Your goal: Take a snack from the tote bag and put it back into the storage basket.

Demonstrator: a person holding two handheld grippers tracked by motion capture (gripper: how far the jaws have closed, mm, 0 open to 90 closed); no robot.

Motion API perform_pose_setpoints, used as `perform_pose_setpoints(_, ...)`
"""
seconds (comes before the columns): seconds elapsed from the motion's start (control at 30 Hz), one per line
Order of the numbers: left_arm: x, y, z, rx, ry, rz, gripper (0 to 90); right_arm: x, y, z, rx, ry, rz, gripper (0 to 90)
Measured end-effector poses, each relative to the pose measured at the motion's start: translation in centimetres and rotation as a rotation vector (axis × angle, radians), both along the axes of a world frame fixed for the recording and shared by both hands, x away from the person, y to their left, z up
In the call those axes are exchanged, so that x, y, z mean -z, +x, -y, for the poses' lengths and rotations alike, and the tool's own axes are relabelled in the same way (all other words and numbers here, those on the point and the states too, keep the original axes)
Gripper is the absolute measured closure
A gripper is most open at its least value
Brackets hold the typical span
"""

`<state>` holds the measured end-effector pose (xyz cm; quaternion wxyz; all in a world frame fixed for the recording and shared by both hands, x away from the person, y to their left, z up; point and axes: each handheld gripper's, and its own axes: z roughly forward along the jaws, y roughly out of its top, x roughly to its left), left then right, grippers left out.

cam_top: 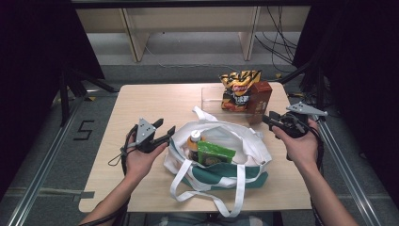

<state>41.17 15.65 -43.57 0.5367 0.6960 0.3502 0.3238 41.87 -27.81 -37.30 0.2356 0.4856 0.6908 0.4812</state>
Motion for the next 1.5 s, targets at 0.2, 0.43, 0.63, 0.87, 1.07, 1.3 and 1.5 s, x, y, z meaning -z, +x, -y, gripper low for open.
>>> perform_pose_setpoints(0.2, 0.0, 0.0, 0.1, 0.0, 0.004, 0.007, 44.1, 0.2, -0.6, -0.5, -0.071, -0.024, 0.001, 60.6)
perform_pose_setpoints(0.43, 0.0, 0.0, 0.1, 0.004, -0.001, 0.003, 44.0, 0.0, -1.3, -1.2, -0.092, -0.001, -0.014, 58.6)
perform_pose_setpoints(0.63, 0.0, 0.1, 0.1, 0.002, 0.001, -0.002, 44.0, 0.1, -1.9, -2.0, -0.131, -0.011, 0.006, 58.5)
perform_pose_setpoints(0.87, 0.0, 0.1, 0.1, 0.002, -0.002, -0.001, 44.0, 0.1, -2.7, -2.9, -0.151, 0.005, 0.001, 58.4)
perform_pose_setpoints(1.07, 0.0, 0.1, 0.0, 0.004, -0.004, 0.002, 44.1, 0.2, -3.1, -3.3, -0.171, -0.02, -0.009, 58.1)
perform_pose_setpoints(1.3, 0.0, 0.1, 0.1, 0.006, -0.002, 0.001, 44.1, 0.5, -3.2, -3.6, -0.191, -0.033, -0.002, 57.7)
perform_pose_setpoints(1.5, 0.0, 0.1, 0.1, 0.008, -0.002, -0.001, 44.1, 0.8, -3.3, -3.9, -0.196, -0.011, -0.025, 57.7)
